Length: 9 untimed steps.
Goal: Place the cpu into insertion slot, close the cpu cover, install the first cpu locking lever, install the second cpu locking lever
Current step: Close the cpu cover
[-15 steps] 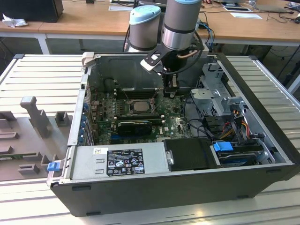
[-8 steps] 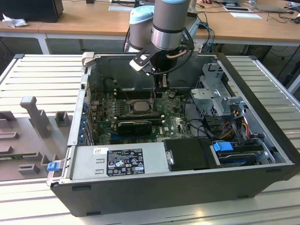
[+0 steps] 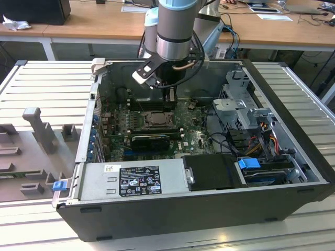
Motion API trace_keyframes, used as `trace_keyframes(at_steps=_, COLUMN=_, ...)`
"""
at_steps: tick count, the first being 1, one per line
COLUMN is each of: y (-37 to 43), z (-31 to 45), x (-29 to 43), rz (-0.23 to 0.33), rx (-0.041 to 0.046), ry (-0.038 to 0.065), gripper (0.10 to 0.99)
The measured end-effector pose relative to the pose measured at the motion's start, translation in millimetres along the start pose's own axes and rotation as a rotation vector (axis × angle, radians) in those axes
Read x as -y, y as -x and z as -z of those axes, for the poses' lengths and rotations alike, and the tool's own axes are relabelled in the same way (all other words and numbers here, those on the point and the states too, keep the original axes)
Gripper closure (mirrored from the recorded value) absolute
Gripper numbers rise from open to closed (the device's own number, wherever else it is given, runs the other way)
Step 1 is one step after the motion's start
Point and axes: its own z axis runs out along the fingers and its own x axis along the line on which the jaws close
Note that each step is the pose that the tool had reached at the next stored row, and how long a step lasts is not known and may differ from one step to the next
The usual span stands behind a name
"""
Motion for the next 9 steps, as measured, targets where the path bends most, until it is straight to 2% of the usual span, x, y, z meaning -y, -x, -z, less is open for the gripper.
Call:
trace_keyframes(at_steps=1, y=0.0, z=-0.9, x=4.6, rz=0.005, rx=-0.0026, ry=-0.001, gripper=0.980)
trace_keyframes(at_steps=3, y=-0.1, z=-1.0, x=7.8, rz=0.006, rx=-0.0045, ry=-0.001, gripper=0.980)
trace_keyframes(at_steps=6, y=-0.3, z=-1.1, x=18.5, rz=0.006, rx=-0.0062, ry=-0.001, gripper=0.980)
trace_keyframes(at_steps=9, y=-0.4, z=-1.1, x=23.0, rz=0.006, rx=-0.0062, ry=-0.001, gripper=0.980)
